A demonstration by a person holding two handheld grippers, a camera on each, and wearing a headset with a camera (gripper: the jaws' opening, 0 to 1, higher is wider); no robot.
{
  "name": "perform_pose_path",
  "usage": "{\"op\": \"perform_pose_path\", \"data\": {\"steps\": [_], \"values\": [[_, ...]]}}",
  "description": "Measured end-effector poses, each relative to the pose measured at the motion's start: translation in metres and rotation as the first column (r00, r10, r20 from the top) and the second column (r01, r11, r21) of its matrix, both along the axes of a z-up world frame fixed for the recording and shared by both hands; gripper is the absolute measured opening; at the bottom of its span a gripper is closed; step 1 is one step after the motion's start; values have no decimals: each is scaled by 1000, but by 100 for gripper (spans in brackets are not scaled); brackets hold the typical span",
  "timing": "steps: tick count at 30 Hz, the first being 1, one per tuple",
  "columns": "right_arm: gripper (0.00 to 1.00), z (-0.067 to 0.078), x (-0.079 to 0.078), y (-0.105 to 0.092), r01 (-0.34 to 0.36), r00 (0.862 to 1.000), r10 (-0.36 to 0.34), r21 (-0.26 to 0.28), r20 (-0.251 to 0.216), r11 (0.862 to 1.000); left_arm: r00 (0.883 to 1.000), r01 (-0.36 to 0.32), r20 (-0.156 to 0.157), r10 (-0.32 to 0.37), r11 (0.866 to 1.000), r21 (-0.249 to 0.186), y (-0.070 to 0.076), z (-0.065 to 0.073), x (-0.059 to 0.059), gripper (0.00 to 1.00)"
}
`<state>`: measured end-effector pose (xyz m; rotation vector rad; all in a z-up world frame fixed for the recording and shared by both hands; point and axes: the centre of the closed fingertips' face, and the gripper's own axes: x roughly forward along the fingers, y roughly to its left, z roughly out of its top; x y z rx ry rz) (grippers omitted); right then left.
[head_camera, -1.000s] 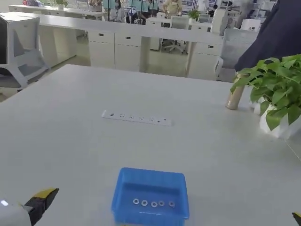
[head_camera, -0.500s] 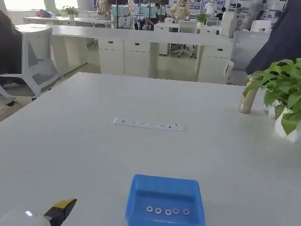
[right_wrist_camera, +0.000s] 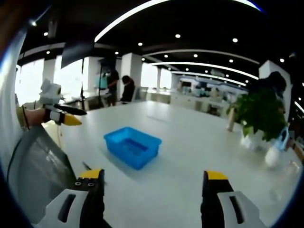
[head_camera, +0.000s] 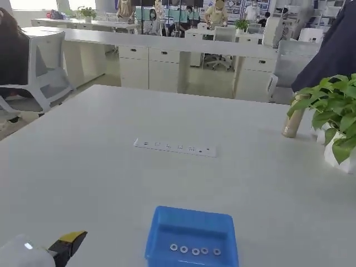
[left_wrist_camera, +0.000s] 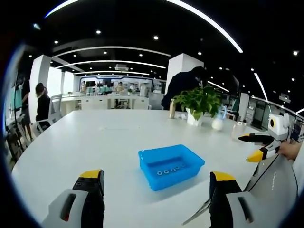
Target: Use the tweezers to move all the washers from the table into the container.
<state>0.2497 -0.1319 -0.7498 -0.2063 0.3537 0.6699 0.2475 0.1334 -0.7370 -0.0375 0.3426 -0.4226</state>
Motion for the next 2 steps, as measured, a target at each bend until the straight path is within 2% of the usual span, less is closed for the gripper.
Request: {"op": "perform_pose_path", "data": {"steps": [2], "values": [[85,0,-1,4,-12,1000,12,3,-2,1000,1000,-3,-5,3,1000,-1,1,-1,-1,93]]}}
